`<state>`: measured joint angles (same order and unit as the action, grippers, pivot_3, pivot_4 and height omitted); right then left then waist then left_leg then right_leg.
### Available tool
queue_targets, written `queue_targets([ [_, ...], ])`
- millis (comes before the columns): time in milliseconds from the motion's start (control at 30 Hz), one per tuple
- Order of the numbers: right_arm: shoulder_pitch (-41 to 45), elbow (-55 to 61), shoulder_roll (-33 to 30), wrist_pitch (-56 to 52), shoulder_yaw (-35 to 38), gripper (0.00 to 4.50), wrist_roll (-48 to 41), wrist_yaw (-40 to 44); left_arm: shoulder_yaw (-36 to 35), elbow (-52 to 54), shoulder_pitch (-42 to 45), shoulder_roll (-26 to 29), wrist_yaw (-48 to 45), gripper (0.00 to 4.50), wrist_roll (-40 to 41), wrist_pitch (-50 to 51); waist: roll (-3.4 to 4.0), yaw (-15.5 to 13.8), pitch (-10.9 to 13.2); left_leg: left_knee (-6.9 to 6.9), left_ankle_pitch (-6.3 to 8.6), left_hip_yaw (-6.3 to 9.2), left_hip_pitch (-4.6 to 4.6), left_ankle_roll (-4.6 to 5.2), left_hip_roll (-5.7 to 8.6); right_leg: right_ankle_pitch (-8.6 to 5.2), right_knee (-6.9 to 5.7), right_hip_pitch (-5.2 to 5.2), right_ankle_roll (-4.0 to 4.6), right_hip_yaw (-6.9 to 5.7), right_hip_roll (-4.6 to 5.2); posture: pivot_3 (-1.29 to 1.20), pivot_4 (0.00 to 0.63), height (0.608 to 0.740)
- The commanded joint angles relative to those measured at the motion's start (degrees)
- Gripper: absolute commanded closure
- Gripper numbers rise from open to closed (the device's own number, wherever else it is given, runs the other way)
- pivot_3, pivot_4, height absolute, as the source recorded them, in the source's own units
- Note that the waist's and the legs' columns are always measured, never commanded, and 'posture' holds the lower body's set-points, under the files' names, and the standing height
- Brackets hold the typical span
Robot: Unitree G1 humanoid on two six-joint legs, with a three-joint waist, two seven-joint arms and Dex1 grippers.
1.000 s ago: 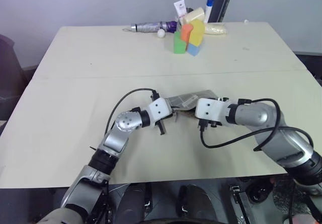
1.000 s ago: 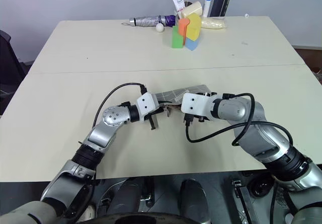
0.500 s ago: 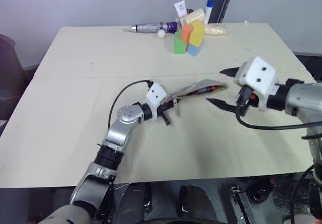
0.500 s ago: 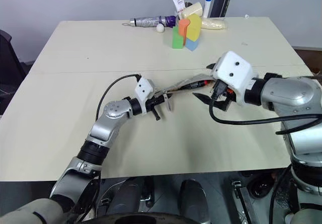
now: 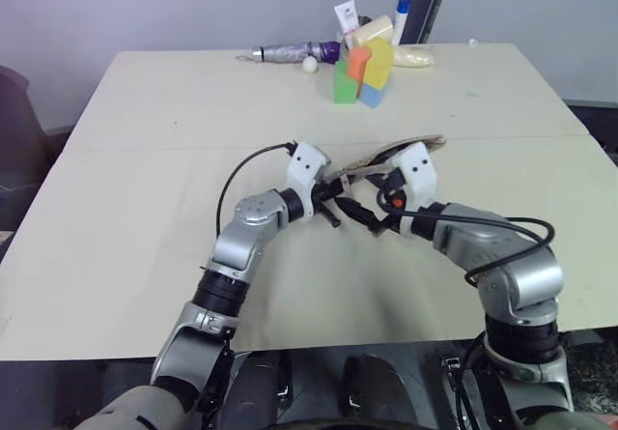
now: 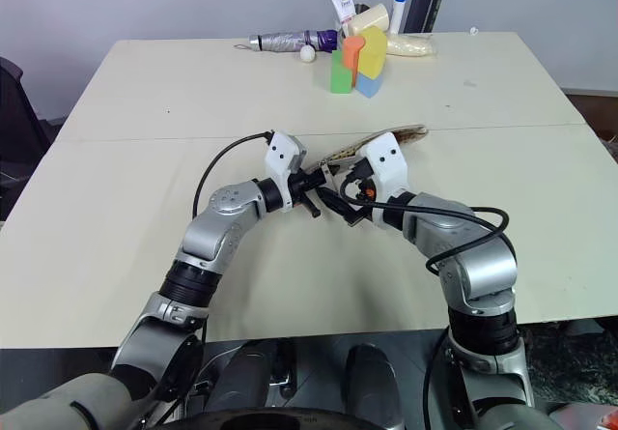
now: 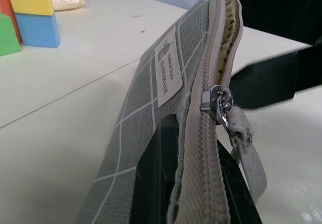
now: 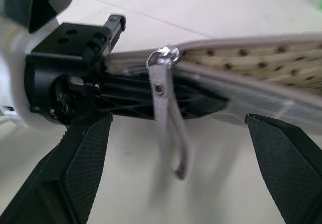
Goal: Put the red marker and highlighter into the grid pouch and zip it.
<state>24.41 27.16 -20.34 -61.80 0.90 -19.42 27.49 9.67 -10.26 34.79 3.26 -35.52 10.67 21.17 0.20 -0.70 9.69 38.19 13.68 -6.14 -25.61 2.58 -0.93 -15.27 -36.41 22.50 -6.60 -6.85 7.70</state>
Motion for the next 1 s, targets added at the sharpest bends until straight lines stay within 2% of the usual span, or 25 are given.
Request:
queue_targets([
  [33, 1.4, -0.7, 0.4, 0.6, -0.1, 1.97, -0.5, -1.6, -0.8, 2.7, 1.3, -0.2, 1.0, 4.50, 0.8, 0.2, 0.00, 0.0, 0.0, 0.00, 0.04, 0.00, 0.00, 0.06, 0.00, 0.00, -0.01, 0.01, 0.00, 0.00, -0.01, 0.00, 0.150, 0.740],
  [167, 1.6, -0.7, -1.1, 1.0, 0.3, 4.20, -1.0, -1.3, -1.0, 2.8, 1.1, 0.2, 1.5, 4.50, 0.8, 0.1, 0.00, 0.0, 0.0, -0.01, 0.06, 0.01, 0.00, 0.11, -0.02, 0.00, -0.02, 0.02, 0.00, 0.00, -0.02, 0.00, 0.150, 0.740],
  [200, 1.6, -0.5, -1.6, 1.2, 0.5, 4.44, -1.1, -1.1, -1.0, 2.7, 1.1, 0.4, 1.6, 4.50, 0.7, 0.0, 0.00, 0.0, 0.0, -0.01, 0.07, 0.00, 0.00, 0.13, -0.02, 0.00, -0.02, 0.02, 0.00, 0.00, -0.02, 0.00, 0.150, 0.740],
  [400, 3.7, -0.6, -7.6, 2.9, 5.4, 4.44, -1.2, -0.8, -1.5, 0.7, 1.6, 2.8, 1.6, 4.50, -0.7, -2.5, 0.01, 0.1, 0.0, -0.02, 0.08, 0.00, 0.00, 0.13, -0.02, 0.00, -0.02, 0.06, 0.00, 0.00, -0.02, 0.00, 0.150, 0.740],
  [633, 6.7, -11.2, -20.5, 8.9, 14.3, 4.44, 4.8, -4.8, -1.0, -1.0, 0.5, 6.5, 0.7, 4.50, -2.0, -5.9, 0.00, 0.0, 0.0, -0.03, 0.08, -0.04, -0.02, 0.14, -0.01, 0.00, 0.00, 0.06, 0.00, 0.01, 0.00, 0.00, 0.150, 0.740],
  [767, 4.8, -12.6, -23.5, 8.6, 15.2, 4.44, 4.5, -4.1, -0.8, -1.2, -0.4, 7.8, 0.1, 4.50, -1.8, -6.1, 0.01, 0.2, 0.0, -0.08, 0.04, -0.06, 0.01, 0.06, -0.04, 0.00, 0.03, 0.05, 0.00, 0.01, -0.02, 0.00, 0.150, 0.740],
  [833, 3.0, -11.5, -23.9, 7.2, 15.2, 3.93, 2.8, -2.3, -1.6, -0.3, -1.2, 8.0, -1.1, 4.50, 0.0, -5.1, 0.01, 0.1, 0.0, -0.12, 0.04, -0.08, 0.00, 0.06, -0.05, 0.00, 0.03, 0.08, 0.00, 0.01, -0.02, 0.00, 0.150, 0.740],
  [867, 2.1, -10.5, -23.7, 6.1, 15.4, 3.57, 1.2, -1.1, -2.0, 0.3, -1.5, 8.2, -1.5, 4.18, 0.8, -4.5, 0.01, 0.1, 0.0, -0.12, 0.04, -0.08, 0.01, 0.06, -0.05, 0.00, 0.04, 0.07, 0.00, 0.01, -0.02, 0.00, 0.150, 0.740],
  [900, 1.4, -9.7, -23.7, 5.5, 15.4, 2.90, 0.3, -0.3, -2.2, 0.7, -1.8, 8.6, -1.8, 3.73, 1.1, -4.2, 0.01, 0.1, 0.0, -0.12, 0.04, -0.09, 0.01, 0.06, -0.05, 0.00, 0.04, 0.07, 0.00, 0.01, -0.02, 0.00, 0.150, 0.740],
  [933, 0.0, -8.3, -24.1, 5.1, 15.0, 2.61, -0.5, 0.9, -2.2, 1.6, -2.4, 9.4, -2.7, 3.54, 1.5, -4.0, 0.01, 0.1, 0.0, -0.12, 0.04, -0.09, 0.01, 0.06, -0.05, 0.00, 0.04, 0.07, 0.00, 0.02, -0.02, 0.00, 0.150, 0.740],
  [1000, -2.9, -6.4, -25.2, 5.2, 14.2, 1.63, -1.0, 2.7, -2.3, 3.0, -3.6, 11.0, -3.6, 2.59, 1.7, -3.4, 0.01, 0.1, 0.0, -0.12, 0.07, -0.08, 0.01, 0.12, -0.06, 0.00, 0.04, 0.07, 0.00, 0.02, -0.02, 0.00, 0.150, 0.740],
])
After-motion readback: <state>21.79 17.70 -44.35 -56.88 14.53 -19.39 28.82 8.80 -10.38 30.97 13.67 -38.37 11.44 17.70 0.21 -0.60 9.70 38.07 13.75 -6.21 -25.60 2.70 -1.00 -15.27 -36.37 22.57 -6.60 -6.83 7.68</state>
